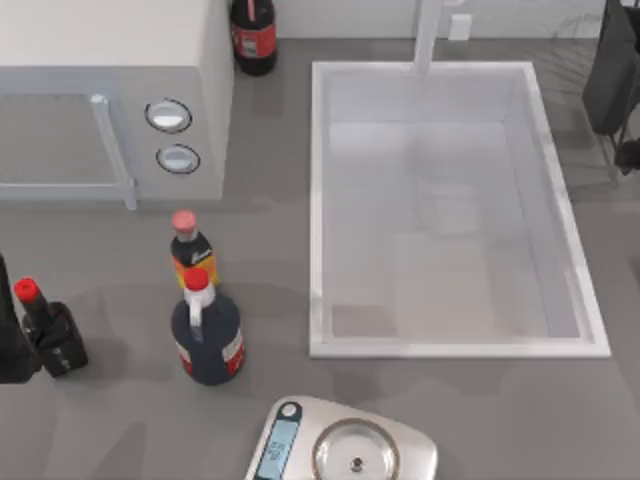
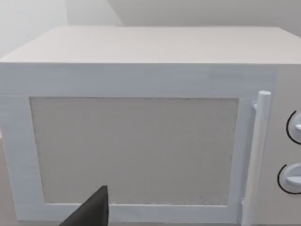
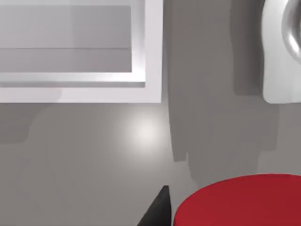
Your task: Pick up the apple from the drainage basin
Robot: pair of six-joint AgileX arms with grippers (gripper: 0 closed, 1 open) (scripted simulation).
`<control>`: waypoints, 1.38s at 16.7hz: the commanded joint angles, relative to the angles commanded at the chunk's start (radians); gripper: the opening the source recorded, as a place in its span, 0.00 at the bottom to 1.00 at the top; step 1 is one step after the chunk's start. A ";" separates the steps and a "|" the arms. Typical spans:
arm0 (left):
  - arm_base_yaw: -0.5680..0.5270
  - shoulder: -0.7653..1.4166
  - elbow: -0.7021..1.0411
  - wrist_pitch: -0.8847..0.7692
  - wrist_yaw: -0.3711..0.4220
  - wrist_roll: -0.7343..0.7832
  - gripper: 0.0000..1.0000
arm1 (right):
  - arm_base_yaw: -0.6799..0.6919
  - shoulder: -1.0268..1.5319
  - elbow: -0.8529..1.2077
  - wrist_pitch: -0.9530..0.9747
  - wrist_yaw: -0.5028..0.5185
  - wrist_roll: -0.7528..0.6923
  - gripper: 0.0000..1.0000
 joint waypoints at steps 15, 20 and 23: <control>0.000 0.000 0.000 0.000 0.000 0.000 1.00 | -0.160 -0.108 -0.312 0.204 -0.007 -0.160 0.00; 0.000 0.000 0.000 0.000 0.000 0.000 1.00 | -0.160 -0.066 -0.503 0.448 -0.008 -0.158 0.00; 0.000 0.000 0.000 0.000 0.000 0.000 1.00 | -0.160 -0.057 -0.530 0.478 -0.008 -0.158 0.00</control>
